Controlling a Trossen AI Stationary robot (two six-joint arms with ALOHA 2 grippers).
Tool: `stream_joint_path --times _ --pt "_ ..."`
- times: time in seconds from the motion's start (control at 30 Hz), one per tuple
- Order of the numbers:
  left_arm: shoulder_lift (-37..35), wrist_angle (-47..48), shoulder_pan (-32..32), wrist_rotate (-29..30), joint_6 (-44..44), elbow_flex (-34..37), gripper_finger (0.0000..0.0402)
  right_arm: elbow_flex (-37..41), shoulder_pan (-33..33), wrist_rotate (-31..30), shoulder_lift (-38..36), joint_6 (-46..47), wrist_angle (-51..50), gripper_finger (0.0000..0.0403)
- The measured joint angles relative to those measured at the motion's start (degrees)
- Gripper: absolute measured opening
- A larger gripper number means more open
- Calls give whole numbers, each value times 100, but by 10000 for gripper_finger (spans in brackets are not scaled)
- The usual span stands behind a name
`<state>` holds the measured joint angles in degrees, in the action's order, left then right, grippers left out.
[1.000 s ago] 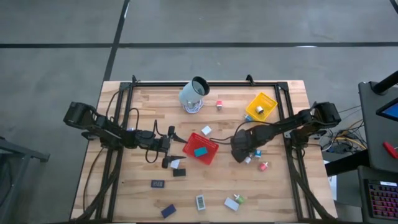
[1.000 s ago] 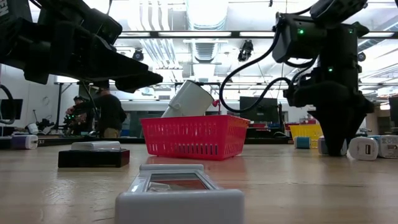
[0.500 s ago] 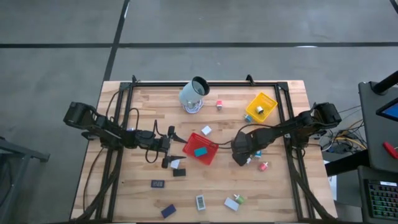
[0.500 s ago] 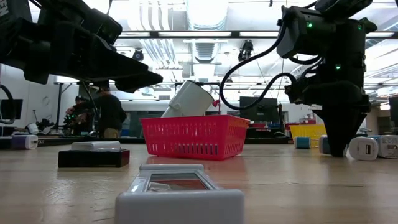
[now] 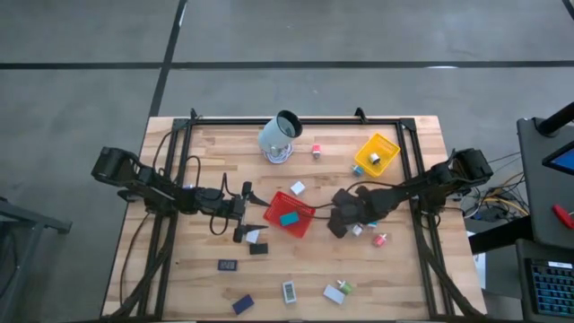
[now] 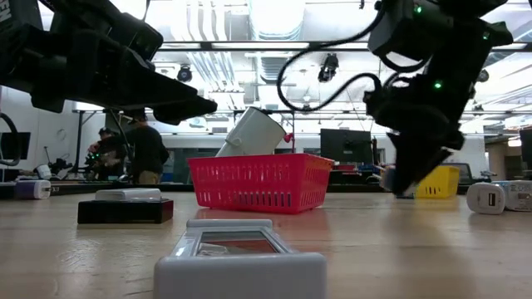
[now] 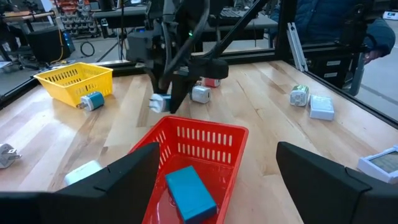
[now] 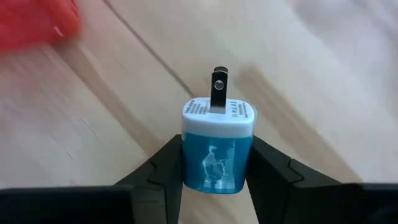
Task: Pick & Place Office items
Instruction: Put the middle blue charger adapter into the yellow basket
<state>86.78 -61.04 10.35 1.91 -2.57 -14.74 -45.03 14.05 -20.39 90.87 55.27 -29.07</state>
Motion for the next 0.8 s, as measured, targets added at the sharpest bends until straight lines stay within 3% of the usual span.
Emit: stream_joint_path --times 0.33,0.8 --pt "0 13 0 0 2 4 328 282 8 -1311 0 -1257 1854 127" --pt "0 24 4 0 2 4 328 1566 -18 -1732 0 -3306 5464 127"
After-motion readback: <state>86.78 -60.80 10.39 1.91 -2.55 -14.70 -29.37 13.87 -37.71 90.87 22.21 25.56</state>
